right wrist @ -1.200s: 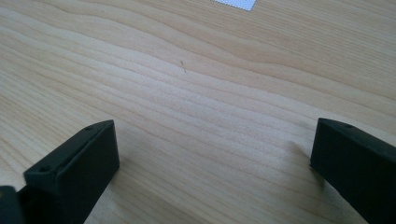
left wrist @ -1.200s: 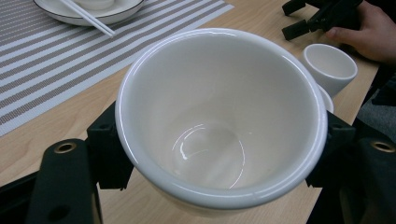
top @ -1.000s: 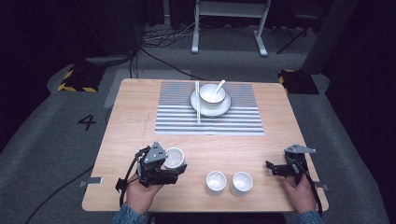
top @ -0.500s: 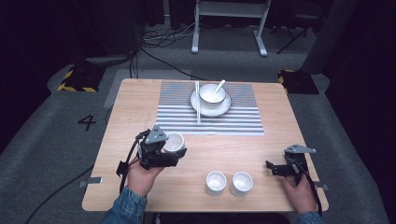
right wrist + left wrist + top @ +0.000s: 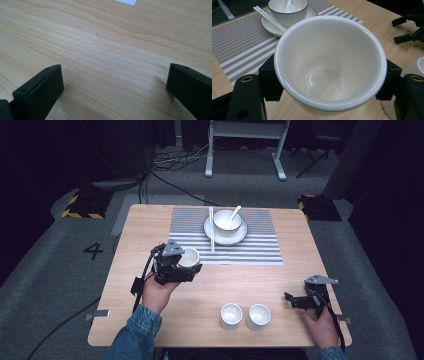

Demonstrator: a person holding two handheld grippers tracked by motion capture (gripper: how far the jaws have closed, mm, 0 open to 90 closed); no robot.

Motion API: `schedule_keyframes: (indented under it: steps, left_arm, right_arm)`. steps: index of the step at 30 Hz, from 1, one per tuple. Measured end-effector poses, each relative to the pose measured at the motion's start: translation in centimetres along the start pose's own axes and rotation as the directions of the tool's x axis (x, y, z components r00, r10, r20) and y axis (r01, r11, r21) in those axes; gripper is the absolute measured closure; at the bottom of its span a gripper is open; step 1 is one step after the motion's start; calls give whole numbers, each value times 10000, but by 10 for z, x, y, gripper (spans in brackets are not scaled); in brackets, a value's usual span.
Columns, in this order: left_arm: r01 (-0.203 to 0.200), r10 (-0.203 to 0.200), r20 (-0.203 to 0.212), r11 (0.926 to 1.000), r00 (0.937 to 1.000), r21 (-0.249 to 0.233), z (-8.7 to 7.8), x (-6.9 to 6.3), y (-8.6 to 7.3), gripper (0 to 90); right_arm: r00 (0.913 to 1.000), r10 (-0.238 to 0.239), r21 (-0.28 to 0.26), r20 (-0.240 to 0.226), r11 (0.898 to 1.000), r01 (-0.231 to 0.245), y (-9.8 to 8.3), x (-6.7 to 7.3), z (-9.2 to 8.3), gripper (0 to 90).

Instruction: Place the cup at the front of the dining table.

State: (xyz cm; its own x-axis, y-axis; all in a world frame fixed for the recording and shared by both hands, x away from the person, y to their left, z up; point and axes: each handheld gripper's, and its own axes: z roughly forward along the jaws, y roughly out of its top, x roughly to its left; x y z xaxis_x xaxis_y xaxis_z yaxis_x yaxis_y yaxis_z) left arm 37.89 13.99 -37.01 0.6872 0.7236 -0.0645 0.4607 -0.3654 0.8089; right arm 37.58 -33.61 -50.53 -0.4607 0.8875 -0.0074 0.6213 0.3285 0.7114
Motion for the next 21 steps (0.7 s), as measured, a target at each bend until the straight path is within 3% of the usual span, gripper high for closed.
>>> schedule_keyframes:
  steps: [5,9,11,14,19,21]
  left_arm:
    - [-122,125,-469,9999,9988,77,16,7,8,268]
    - [234,-247,-558,9994,9981,-241,30,19,15,268]
    - [202,-217,-701,9996,9973,-216,38,23,17,268]
    - [240,-257,-1174,9996,9928,-156,51,30,21,268]
    - [637,-670,-1476,9976,9868,-270,67,43,27,268]
    - [568,-610,-1598,9979,9853,-304,73,48,27,268]
  right_arm:
    - [10000,-1,0,-5,10000,1,0,0,0,10]
    - [10000,1,0,-5,10000,-1,0,0,0,9]
    - [10000,1,1,-4,10000,-1,0,0,0,9]
    - [10000,1,2,-3,10000,-1,0,0,0,10]
    - [10000,-1,1,-5,10000,1,0,0,0,10]
    - [10000,0,0,0,10000,0,0,0,0,9]
